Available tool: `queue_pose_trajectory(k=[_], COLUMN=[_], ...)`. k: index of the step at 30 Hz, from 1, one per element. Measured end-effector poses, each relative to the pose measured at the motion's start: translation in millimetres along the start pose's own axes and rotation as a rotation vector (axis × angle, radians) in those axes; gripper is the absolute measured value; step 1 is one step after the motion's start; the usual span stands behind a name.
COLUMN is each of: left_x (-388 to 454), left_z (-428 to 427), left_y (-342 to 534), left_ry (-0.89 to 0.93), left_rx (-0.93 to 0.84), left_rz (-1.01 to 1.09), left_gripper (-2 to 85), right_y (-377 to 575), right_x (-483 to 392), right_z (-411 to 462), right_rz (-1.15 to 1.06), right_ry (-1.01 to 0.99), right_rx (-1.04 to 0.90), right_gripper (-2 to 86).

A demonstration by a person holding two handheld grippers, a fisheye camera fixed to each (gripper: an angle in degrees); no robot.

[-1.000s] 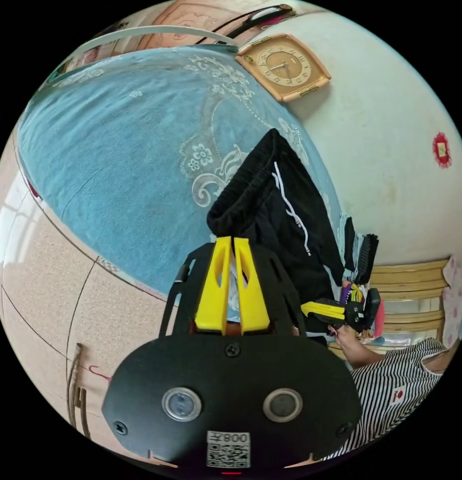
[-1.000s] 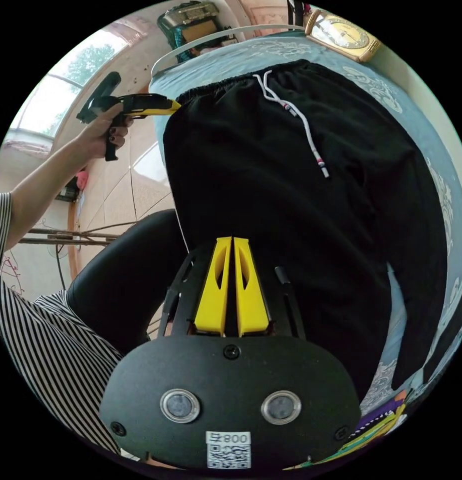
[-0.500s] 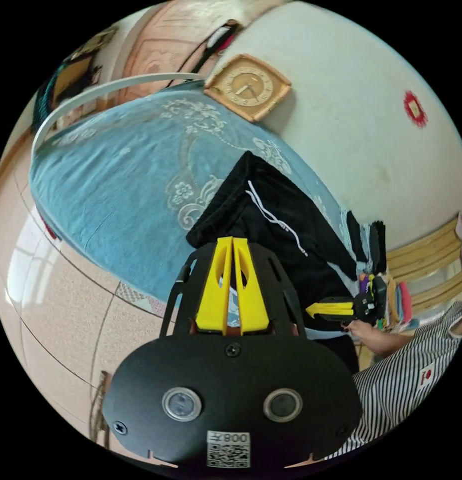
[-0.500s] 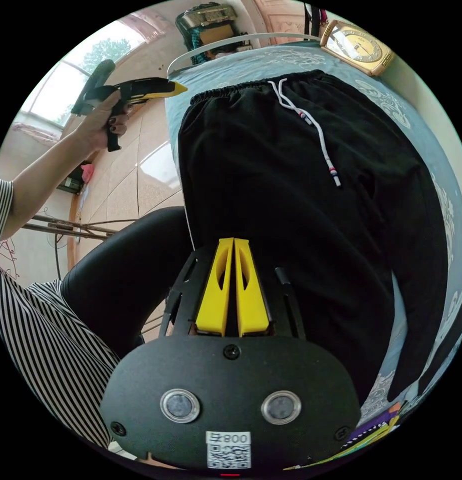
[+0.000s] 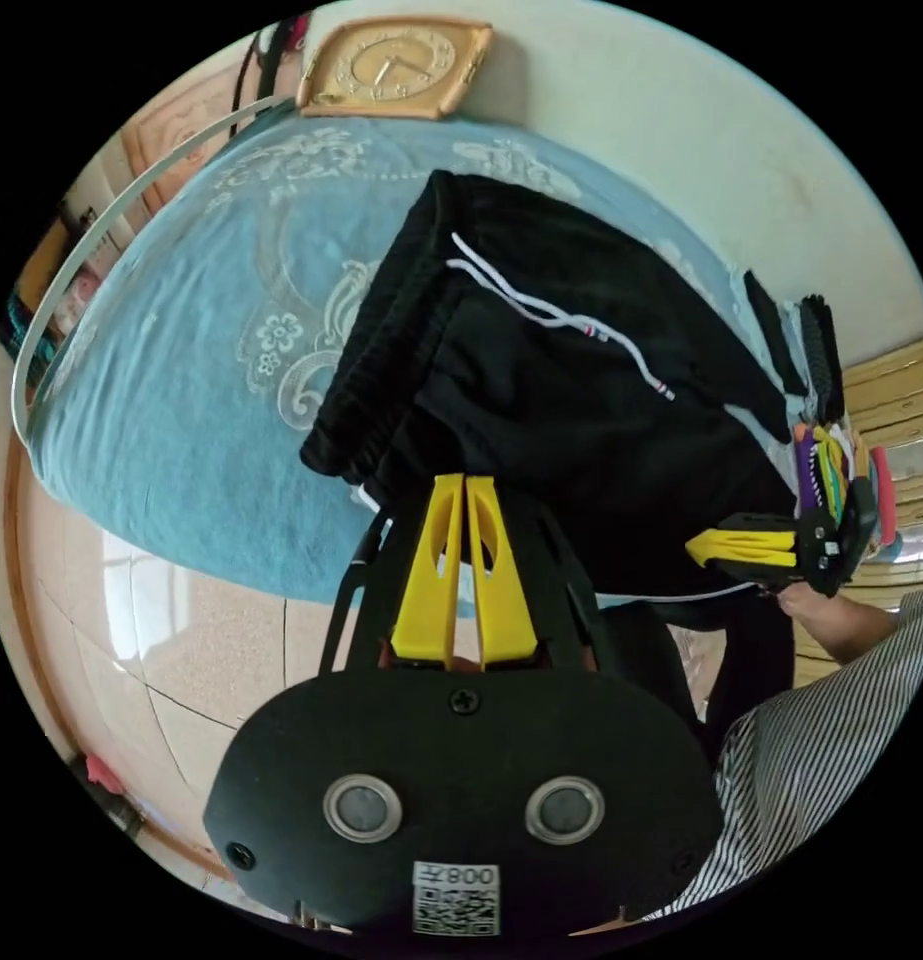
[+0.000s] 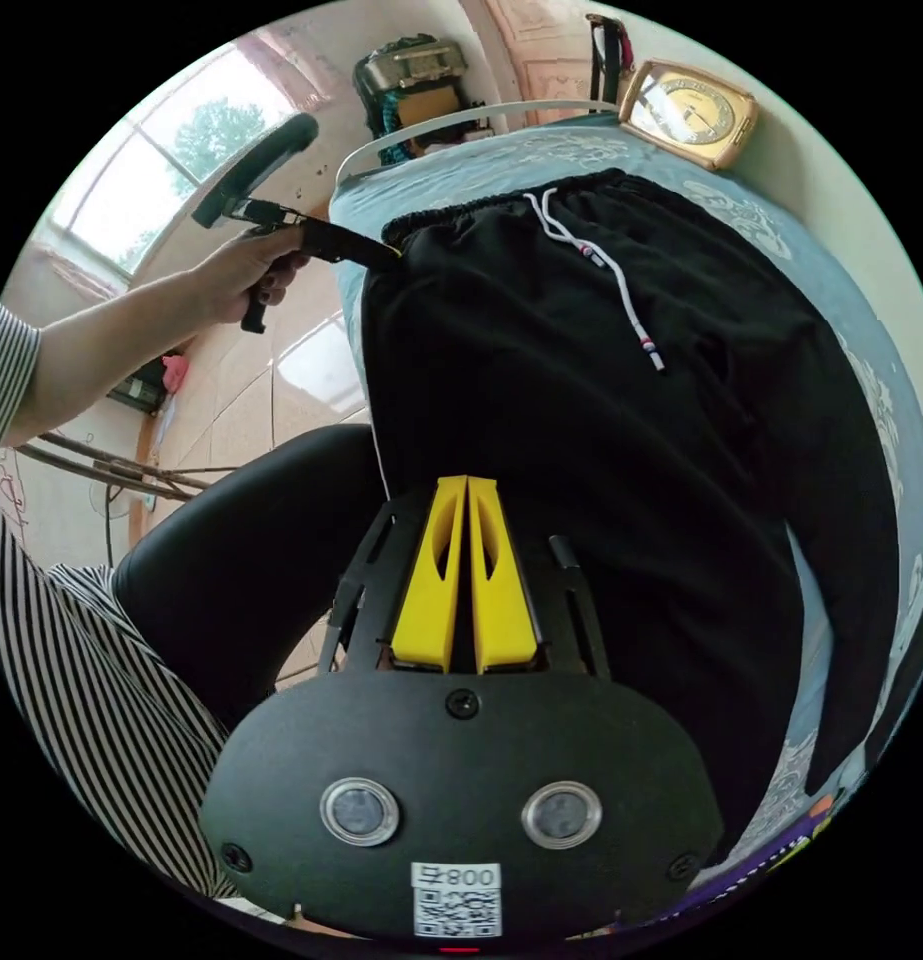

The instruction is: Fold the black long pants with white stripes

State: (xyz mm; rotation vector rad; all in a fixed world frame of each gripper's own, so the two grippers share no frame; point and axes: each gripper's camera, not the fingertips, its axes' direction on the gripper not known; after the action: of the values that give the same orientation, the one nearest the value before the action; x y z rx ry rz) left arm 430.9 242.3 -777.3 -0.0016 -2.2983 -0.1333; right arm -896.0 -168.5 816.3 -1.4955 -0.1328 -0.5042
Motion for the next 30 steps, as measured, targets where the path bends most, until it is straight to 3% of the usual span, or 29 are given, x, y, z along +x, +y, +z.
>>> queue_pose_trajectory(k=[2,5,11,21,30], left_x=[2.3,9.9,36.2,97.5,189.4], left_z=[-18.5,-34.4,-31.8,-22.6,-3.9], left_y=[-14.3,-40.9,-141.7,-326.1,-436.5], left_ry=[0.069,0.127,0.163,0.132,-0.172], left_rx=[0.089,0.175,0.187,0.106,-0.111], left_rz=[-0.013,0.025,0.098,0.166,0.406], left_gripper=[0.5,1.3,5.7,7.8,8.3], right_y=[1.6,14.2,8.2,-56.1,-101.3], right_x=[20.2,59.8,149.4,255.2,294.4], right_z=[-11.4,-46.8,-95.2,-148.4,-158.5], right_rz=[0.073,0.155,0.256,0.287,0.189], right_ry=[-0.082,-0.193,-0.075,0.138,0.204], right_rx=[-0.023,0.129,0.241,0.258,0.125], right_gripper=[0.1,0.2,0.9,5.8,7.0])
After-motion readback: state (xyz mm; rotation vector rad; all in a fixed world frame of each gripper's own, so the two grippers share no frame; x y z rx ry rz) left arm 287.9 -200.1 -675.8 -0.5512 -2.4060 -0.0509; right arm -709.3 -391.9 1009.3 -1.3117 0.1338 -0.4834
